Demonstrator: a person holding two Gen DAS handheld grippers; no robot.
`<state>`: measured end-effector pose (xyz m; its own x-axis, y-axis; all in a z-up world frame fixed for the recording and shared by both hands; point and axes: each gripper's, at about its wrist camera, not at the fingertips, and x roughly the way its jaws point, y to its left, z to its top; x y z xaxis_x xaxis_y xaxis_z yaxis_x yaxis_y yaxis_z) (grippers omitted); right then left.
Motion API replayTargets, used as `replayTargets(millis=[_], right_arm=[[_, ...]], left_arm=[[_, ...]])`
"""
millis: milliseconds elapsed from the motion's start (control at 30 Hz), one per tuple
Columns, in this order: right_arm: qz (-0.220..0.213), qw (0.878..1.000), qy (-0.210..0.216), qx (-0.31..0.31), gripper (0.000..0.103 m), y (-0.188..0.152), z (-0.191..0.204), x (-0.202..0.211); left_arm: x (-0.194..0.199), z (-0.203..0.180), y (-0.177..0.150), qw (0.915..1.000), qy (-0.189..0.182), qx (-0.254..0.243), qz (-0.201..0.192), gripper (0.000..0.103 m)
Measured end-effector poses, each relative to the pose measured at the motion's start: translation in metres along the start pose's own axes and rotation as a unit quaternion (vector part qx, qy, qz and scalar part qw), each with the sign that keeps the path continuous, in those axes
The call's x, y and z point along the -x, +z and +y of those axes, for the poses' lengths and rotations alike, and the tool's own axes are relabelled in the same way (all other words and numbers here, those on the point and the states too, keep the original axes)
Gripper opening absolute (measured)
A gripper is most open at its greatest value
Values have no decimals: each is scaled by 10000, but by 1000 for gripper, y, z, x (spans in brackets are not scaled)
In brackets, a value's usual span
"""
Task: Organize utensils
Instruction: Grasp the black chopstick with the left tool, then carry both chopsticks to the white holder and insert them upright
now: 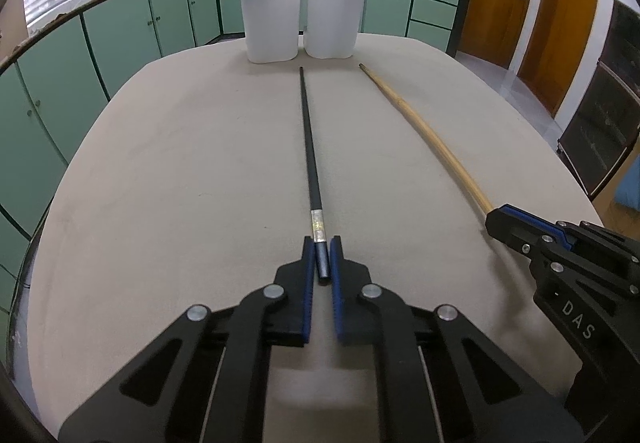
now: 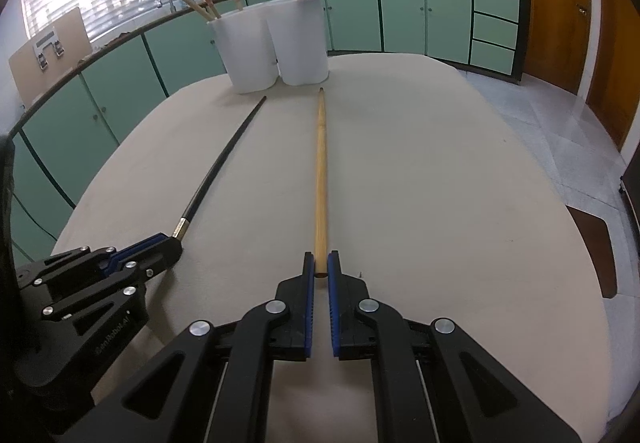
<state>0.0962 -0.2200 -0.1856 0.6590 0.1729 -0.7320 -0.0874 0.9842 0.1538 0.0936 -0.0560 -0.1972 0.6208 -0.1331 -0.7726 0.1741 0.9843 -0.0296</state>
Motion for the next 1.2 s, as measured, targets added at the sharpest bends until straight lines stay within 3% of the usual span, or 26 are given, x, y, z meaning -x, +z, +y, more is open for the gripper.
replayTargets(millis=[333,667,1200], right_arm=[[-176,9998,-57,97,7,5,4,11],[-552,9982,-74,238,7,21,8,36],[-1217,9913,198,450,7,90,8,89]], left_arm=[[11,7,2,9998,18,139,-128,6],[53,8,18,9976,113,-8,-679,6],[115,18,86,9865,-134,-50,-1629,6]])
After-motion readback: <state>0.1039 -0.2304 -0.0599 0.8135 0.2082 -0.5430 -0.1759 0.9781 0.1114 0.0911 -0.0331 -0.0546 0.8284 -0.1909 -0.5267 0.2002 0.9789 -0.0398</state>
